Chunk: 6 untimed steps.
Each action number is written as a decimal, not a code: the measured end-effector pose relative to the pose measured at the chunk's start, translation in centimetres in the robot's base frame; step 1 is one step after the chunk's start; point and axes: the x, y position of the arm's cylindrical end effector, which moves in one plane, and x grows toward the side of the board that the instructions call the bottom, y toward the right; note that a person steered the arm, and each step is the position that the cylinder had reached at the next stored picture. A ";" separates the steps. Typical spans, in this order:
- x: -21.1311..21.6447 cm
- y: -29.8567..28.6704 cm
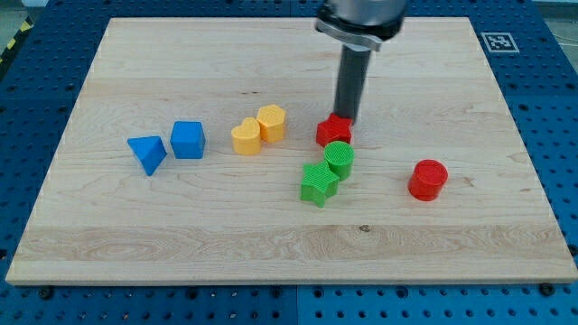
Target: Push yellow blocks towards bottom of the board
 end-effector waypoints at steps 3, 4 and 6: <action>-0.5 -5.9; -2.9 -4.5; -4.2 1.9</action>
